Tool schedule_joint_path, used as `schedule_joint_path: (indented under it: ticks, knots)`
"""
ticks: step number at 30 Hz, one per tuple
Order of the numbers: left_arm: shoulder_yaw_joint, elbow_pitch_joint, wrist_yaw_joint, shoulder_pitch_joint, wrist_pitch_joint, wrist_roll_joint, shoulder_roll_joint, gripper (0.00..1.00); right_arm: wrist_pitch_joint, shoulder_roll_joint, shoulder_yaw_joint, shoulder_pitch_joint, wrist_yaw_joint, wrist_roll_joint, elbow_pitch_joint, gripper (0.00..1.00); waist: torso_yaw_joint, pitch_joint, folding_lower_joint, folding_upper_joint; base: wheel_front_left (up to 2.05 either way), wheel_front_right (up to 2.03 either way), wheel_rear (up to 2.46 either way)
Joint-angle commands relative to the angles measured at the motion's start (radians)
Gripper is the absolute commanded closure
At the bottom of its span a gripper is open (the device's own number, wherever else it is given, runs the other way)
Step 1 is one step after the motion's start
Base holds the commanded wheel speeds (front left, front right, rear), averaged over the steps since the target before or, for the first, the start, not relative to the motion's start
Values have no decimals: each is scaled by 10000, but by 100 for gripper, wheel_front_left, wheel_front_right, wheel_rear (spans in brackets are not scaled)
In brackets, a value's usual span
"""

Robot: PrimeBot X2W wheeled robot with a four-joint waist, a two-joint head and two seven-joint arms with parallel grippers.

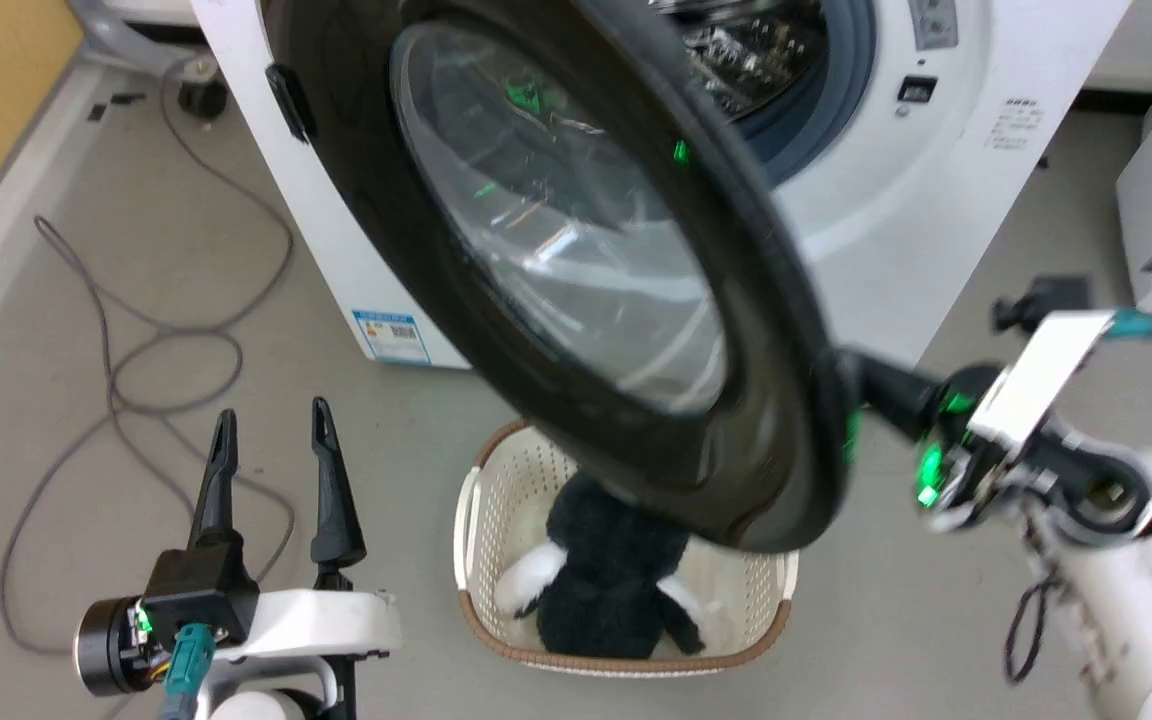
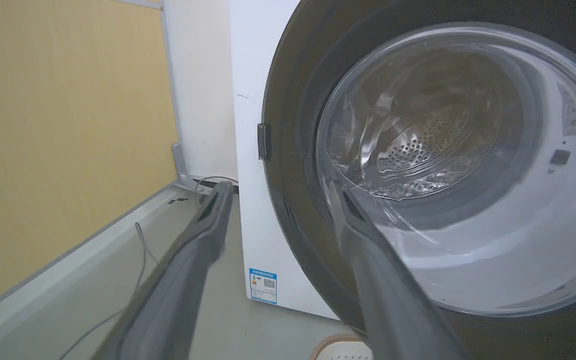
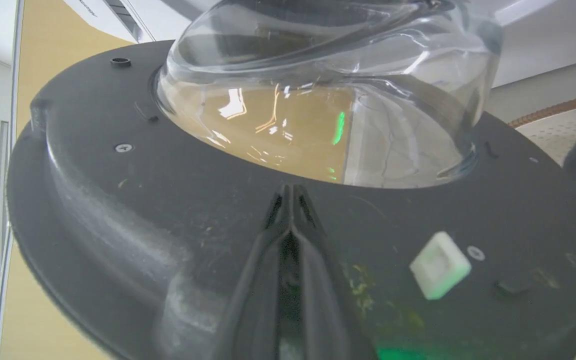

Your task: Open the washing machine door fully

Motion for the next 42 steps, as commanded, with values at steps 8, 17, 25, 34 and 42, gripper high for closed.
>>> schedule_joint_path:
  ticks: [8,17,25,34,42]
  knots:
    - [12,76,-90,381,-53,82,8,0,467,951,574,1646,12,236,-1293,100,16,-478,1,0,0,0,0]
    - [13,107,-118,535,-53,78,8,0,768,1665,1318,2977,12,250,-2066,100,50,-693,1,0,0,0,0]
    - [166,72,-216,897,-53,126,8,0,-500,1875,395,3581,12,-28,-3041,100,-206,-1059,1,0,0,0,0]
    - [302,37,-389,1061,-53,202,8,0,-3539,1716,-1330,3972,12,-2118,-4688,100,-438,-1404,1,0,0,0,0]
    - [487,-9,-436,1159,-53,262,8,0,-7720,581,-1161,4245,12,-5969,-5477,100,-736,-1538,1,0,0,0,0]
